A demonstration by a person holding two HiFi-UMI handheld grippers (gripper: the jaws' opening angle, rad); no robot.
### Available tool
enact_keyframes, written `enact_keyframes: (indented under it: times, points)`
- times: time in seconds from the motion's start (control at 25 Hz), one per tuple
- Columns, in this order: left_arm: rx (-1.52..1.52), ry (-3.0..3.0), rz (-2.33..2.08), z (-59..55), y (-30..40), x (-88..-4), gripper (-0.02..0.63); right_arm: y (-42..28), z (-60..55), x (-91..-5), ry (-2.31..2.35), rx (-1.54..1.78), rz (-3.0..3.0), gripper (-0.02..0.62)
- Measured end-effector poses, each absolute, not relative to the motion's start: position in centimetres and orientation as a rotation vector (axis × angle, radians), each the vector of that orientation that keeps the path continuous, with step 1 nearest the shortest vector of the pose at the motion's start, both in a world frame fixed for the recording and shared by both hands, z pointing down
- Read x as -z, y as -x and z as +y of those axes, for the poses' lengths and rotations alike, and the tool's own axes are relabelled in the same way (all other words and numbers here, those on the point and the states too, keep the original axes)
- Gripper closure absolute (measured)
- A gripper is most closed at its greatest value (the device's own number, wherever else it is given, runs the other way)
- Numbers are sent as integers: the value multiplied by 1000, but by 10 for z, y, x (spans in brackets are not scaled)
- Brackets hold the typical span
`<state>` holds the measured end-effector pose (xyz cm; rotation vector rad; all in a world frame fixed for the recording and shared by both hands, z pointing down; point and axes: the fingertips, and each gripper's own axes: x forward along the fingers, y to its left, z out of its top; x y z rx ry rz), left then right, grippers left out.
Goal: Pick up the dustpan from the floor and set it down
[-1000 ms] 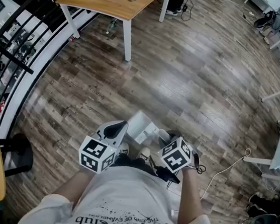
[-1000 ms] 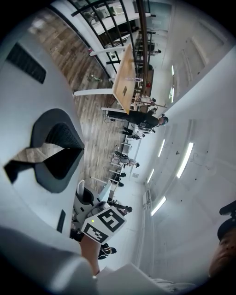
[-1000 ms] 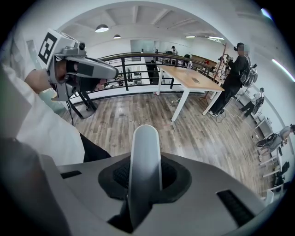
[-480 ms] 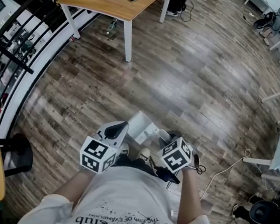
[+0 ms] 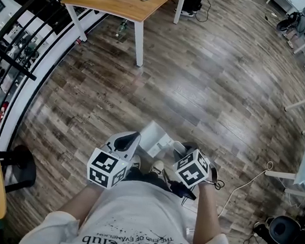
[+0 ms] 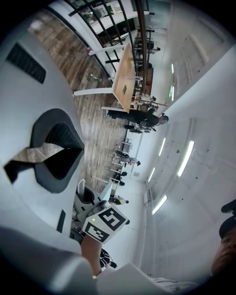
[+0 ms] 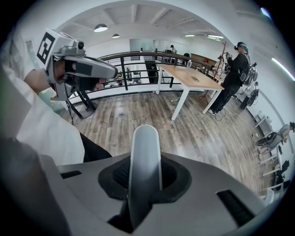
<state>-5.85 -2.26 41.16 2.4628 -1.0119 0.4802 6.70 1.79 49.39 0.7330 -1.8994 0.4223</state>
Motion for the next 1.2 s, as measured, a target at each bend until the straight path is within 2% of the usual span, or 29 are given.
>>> enact_keyframes:
  times: [1.2]
  points:
    - [-549, -2425, -968, -41, 50, -436, 583, -76, -5, -529, -713, -458, -1878, 515]
